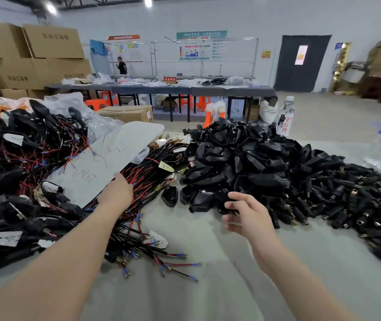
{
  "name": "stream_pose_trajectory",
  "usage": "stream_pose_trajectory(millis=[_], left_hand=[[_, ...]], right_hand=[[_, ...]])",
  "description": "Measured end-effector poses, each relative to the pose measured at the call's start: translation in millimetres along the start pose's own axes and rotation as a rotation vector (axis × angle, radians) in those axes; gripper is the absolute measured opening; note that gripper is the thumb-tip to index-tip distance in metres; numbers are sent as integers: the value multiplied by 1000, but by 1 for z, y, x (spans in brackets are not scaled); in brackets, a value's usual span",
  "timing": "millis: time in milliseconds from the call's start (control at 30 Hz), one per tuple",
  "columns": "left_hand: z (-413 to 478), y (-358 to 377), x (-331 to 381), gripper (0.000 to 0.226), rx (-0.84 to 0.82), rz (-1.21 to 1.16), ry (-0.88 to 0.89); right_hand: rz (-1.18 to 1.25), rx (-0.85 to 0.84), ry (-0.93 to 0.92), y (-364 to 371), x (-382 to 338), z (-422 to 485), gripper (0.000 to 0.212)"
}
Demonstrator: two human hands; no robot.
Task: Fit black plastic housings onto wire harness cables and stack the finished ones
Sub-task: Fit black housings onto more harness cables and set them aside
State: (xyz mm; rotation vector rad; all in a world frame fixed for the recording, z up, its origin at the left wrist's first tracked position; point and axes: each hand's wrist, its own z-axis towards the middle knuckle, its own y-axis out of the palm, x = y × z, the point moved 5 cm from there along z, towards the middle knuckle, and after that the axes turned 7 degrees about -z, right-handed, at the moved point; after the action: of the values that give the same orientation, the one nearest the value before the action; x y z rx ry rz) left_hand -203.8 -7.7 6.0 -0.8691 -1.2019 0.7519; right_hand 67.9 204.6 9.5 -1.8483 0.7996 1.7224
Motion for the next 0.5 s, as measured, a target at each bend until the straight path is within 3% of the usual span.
stream_pose_trajectory(millis=[200,333,400,500], left_hand=[[9,-7,5,26,-42,142,-8],[9,-14,18,29,-190,-249,-16],[6,-27,29,27,-212,-513,-45],[-6,-51,53,19,-249,-726,25]], right_hand=[[-354,99,-142,-10,-5,17,27],[-637,4,-262,7,-5,25,30],[-731,-46,-298,19,-3,30,33],[-913,-78,-327,35,1,39,37]])
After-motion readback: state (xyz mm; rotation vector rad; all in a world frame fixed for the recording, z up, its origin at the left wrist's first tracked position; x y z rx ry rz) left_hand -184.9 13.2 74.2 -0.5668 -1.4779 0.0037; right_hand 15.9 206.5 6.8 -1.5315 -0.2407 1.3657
